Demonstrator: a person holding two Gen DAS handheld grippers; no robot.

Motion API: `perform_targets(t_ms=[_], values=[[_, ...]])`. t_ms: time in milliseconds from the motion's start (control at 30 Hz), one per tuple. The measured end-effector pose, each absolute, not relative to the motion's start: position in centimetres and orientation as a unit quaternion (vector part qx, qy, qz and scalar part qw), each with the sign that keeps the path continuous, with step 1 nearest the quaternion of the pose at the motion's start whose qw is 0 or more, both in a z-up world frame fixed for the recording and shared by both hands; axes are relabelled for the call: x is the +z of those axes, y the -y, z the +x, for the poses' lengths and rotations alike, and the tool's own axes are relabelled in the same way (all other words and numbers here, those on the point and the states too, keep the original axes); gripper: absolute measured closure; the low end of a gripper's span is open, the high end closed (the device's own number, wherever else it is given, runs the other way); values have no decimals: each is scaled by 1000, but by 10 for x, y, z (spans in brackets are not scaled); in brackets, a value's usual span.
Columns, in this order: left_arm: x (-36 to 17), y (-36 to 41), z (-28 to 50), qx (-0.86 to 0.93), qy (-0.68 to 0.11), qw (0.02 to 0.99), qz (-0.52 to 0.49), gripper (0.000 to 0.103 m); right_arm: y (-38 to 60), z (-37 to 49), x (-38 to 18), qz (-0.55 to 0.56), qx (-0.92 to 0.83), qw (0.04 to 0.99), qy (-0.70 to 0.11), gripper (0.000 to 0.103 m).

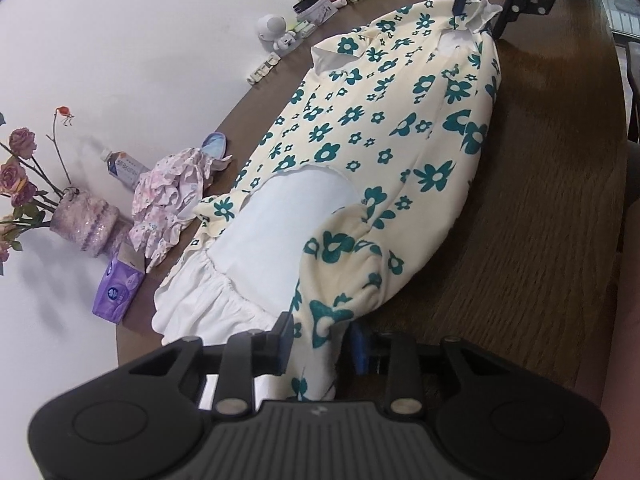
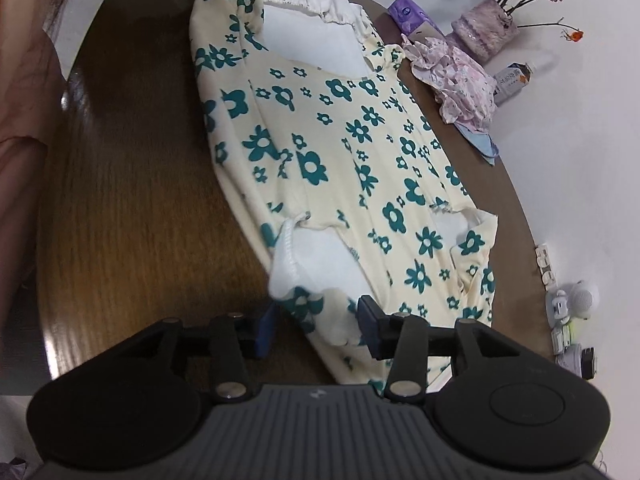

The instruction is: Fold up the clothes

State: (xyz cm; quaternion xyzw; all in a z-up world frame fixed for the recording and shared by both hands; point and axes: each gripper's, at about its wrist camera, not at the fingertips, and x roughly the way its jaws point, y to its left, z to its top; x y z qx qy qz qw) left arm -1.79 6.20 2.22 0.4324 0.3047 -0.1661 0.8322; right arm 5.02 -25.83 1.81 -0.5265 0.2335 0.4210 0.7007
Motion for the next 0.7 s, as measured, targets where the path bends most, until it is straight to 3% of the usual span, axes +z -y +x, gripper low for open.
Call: perform_targets(t_ms=[33,67,167,367,433,467,700], values=[[21,-62,-18,-167,-305,832,431,90,257,52,18,-528,422,699,-234,59],[21,-62,-18,-169,-305,833,430,91,255,54,18,-529,423,697,-235,60],[20,-63,-18,-170,-306,834,427,90,252,57,18,-529,426,694,-239,66],[18,-63,-18,-172,-303,835,426,94,256,60,19,-515,427,700,-248,62],[19,-64,-20,-177,-302,833,428,96,256,62,19,-507,433,699,-259,76],[20,-63,-21,-179,-301,832,430,97,255,63,19,-507,436,693,-268,98],[40,-64,-9,-206,-317,814,441,97,251,65,29,-513,437,692,-259,99]])
